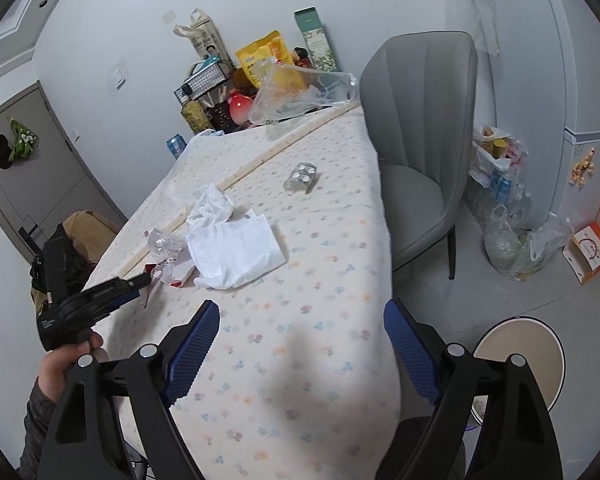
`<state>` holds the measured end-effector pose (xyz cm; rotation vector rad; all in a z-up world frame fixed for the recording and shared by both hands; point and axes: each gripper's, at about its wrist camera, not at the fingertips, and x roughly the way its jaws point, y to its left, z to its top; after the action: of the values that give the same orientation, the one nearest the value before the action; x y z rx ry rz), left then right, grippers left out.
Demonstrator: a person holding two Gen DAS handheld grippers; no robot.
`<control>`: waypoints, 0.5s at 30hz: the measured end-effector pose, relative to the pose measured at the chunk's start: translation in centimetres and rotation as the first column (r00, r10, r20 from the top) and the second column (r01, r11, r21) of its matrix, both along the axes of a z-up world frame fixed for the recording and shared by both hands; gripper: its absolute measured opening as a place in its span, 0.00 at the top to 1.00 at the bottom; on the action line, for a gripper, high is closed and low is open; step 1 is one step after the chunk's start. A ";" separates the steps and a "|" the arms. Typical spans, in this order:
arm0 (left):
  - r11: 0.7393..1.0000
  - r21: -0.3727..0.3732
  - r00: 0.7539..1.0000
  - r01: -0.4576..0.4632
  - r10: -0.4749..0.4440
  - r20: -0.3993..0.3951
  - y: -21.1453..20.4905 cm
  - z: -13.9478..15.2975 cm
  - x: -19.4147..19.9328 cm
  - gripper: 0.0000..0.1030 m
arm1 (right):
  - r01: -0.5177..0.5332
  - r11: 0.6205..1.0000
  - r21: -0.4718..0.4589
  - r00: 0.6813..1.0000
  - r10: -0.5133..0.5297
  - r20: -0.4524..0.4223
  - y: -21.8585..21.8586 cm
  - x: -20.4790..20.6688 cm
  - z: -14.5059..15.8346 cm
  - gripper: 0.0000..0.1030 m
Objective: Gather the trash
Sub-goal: 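Grasp the small white paper scrap with the left tool, then grasp the white printed sheet with the right tool while the left tool holds the scrap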
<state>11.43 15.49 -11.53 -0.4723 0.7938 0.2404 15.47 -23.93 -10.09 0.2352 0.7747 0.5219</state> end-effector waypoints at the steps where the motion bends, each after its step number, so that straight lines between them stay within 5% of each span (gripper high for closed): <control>1: 1.000 0.000 1.000 -0.007 0.007 -0.014 0.2 -0.3 0.1 0.81 | -0.009 1.000 -0.002 1.000 0.009 0.002 0.4 0.1 0.1 0.20; 3: 1.000 0.013 1.000 -0.021 0.021 -0.021 0.3 -0.3 0.0 0.94 | -0.027 1.000 -0.004 1.000 0.027 0.004 1.3 0.3 0.1 0.20; 15: 0.998 0.022 0.997 -0.055 0.054 0.049 1.1 2.5 -2.6 0.95 | -0.107 0.993 -0.053 0.993 0.105 -0.047 7.4 4.6 -1.5 0.25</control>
<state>8.86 16.54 -9.06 -0.4768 0.7304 0.2879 20.06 -16.52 -11.55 0.1546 0.8467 0.5963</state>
